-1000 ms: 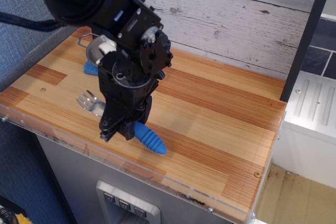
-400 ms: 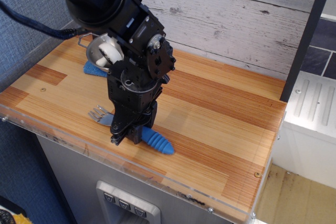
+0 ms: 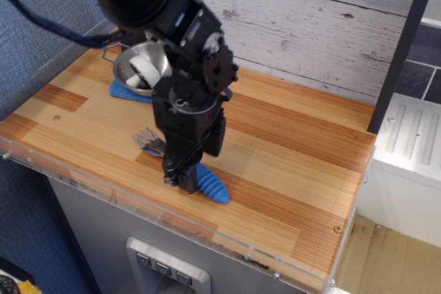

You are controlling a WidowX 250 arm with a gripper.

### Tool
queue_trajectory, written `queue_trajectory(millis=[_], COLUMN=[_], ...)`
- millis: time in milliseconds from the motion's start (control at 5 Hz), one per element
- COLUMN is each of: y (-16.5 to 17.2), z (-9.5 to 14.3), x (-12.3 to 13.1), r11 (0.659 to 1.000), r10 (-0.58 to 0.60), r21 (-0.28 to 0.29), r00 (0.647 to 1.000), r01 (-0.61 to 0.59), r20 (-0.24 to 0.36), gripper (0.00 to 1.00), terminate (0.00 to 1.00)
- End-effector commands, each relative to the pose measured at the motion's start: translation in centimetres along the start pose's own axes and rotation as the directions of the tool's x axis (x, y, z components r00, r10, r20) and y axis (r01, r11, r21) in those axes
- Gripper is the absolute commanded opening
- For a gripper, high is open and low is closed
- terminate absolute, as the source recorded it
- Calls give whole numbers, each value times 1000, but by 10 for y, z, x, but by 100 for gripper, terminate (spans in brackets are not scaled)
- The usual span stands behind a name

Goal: Place the fork in the middle of the front of the table.

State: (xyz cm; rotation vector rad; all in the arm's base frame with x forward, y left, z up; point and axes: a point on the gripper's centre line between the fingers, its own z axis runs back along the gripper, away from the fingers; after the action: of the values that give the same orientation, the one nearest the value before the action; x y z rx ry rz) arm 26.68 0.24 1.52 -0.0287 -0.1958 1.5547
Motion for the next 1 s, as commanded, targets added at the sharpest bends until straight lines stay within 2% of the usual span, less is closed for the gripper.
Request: queue_trajectory(millis=[0, 400, 800], y=[-19, -23, -20], z=[23, 59, 96], x=[-29, -21, -28], r11=[998, 995, 986], r10=[-20, -48, -68], r21=[-54, -86, -146], r00=[1000, 997, 993], r01=[20, 53, 82], r20=[6, 53, 101], gripper=[100, 100, 100], terminate=[0, 0, 0])
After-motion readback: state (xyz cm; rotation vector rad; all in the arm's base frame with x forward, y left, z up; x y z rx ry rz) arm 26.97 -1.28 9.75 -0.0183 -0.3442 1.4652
